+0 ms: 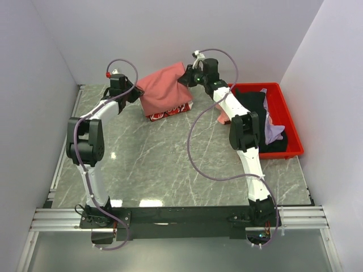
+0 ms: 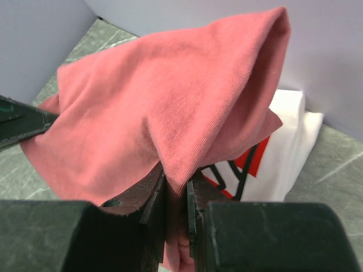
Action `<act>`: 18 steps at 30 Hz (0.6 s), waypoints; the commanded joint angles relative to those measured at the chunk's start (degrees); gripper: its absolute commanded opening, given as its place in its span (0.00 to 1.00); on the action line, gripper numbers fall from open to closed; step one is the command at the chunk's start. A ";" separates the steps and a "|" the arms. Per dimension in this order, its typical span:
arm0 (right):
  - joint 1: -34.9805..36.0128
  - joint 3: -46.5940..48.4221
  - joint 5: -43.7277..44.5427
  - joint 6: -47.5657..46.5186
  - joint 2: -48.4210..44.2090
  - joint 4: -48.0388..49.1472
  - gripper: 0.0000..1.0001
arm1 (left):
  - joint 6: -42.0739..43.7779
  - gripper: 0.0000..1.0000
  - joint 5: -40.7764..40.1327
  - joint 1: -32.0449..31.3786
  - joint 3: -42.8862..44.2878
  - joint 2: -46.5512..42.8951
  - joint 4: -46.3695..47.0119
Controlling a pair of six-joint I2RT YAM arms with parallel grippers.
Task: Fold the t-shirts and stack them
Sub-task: Neatly place the folded tshirt to the corner
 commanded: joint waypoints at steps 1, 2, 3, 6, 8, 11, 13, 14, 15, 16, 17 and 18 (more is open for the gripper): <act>-0.46 3.89 -1.12 2.15 0.89 8.36 0.00 | -0.64 0.01 0.27 -0.07 3.06 0.92 1.76; -0.55 3.81 -1.21 2.24 1.15 8.36 0.00 | -0.73 0.01 0.36 -0.07 3.32 1.88 1.59; -0.55 3.63 -0.86 2.32 1.42 8.27 0.00 | -0.56 0.01 0.53 -0.07 3.76 2.33 1.50; -0.64 3.28 -0.51 2.59 2.12 8.01 0.00 | -0.64 0.01 -0.08 -0.07 4.20 3.47 0.62; -0.73 2.32 -0.68 2.85 2.12 8.71 0.00 | -0.73 0.01 -0.95 -0.07 4.03 3.91 0.35; -0.81 1.70 -0.33 3.55 2.65 8.80 0.00 | -0.56 0.01 -1.74 -0.07 3.32 4.61 0.62; -0.73 1.70 0.46 3.99 3.17 8.71 0.00 | -0.21 0.01 -2.45 -0.07 4.90 5.49 -0.61; -0.81 1.78 0.63 4.34 3.44 8.80 0.00 | 0.14 0.01 -2.89 -0.15 5.51 6.54 -2.01; -0.90 1.78 0.81 4.43 3.53 8.89 0.00 | 0.41 0.01 -3.94 -0.07 6.65 6.99 -2.19; -0.99 1.87 0.81 4.70 3.79 8.89 0.00 | 0.50 0.05 -4.29 -0.07 7.01 7.25 -2.20; -0.99 1.87 1.25 4.87 3.97 8.63 0.00 | 0.67 0.09 -4.91 -0.07 7.80 7.95 -2.20; -1.08 1.96 1.69 4.87 3.97 8.54 0.00 | 0.93 0.14 -5.87 -0.07 8.15 8.13 -3.76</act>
